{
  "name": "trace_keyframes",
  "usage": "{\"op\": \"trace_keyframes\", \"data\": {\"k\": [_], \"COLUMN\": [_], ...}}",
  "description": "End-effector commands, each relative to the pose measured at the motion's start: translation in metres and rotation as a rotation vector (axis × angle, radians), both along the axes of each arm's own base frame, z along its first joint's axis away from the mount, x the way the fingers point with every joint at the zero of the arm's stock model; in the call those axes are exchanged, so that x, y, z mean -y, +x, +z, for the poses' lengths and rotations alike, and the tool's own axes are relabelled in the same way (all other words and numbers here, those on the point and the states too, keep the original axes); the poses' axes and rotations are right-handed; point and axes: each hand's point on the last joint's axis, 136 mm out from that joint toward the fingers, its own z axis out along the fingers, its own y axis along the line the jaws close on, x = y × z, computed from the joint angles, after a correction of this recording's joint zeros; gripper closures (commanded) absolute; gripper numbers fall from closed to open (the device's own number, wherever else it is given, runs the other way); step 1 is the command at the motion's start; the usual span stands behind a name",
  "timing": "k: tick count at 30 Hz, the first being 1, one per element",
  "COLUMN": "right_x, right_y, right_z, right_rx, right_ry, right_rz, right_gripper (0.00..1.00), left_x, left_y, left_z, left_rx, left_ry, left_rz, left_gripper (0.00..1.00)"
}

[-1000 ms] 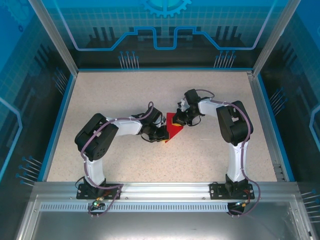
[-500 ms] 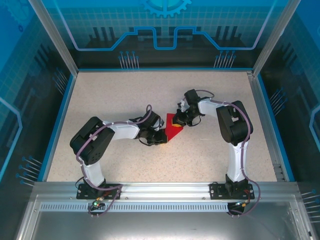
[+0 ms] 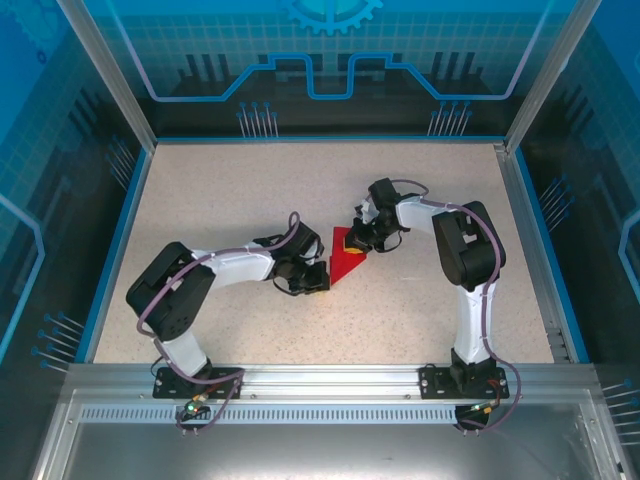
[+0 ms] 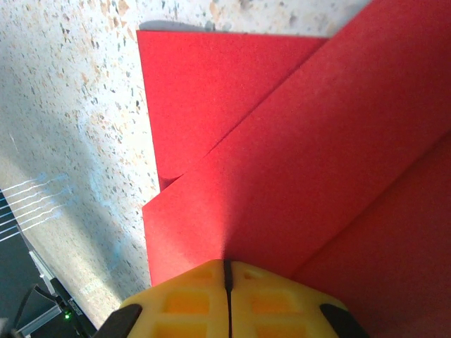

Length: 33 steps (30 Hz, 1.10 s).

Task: Fold a paper plane with a square sheet of paper (pick it up from the middle)
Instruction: Fourth fold the wing at the center of the table.

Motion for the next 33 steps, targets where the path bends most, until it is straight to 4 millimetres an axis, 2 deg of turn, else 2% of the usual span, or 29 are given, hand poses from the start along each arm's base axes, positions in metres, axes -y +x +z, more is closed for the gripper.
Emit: {"op": "trace_keyframes", "data": {"k": [1, 8, 14, 25, 30, 33], "right_x": [0.032, 0.031, 0.028, 0.028, 0.029, 0.030], "right_y": [-0.016, -0.016, -0.017, -0.022, -0.024, -0.024], "right_z": [-0.045, -0.046, -0.046, -0.050, -0.053, -0.054], "right_rx": [-0.105, -0.113, -0.121, -0.146, -0.161, -0.166], "right_ry": [-0.179, -0.177, -0.176, -0.185, -0.195, -0.202], "right_rz": [-0.039, -0.040, -0.037, -0.039, -0.040, -0.042], "right_gripper": [0.94, 0.94, 0.94, 0.94, 0.94, 0.94], "left_x": [0.012, 0.035, 0.039, 0.021, 0.014, 0.012], "left_y": [0.036, 0.084, 0.099, 0.081, 0.058, 0.040], "left_z": [0.035, 0.032, 0.008, -0.030, -0.044, -0.045], "left_rx": [0.140, 0.205, 0.177, 0.084, 0.022, -0.022], "left_ry": [-0.064, -0.097, -0.056, 0.048, 0.056, 0.025], "left_rz": [0.039, 0.067, 0.066, 0.066, 0.039, 0.015], "left_gripper": [0.92, 0.92, 0.92, 0.94, 0.95, 0.95]}}
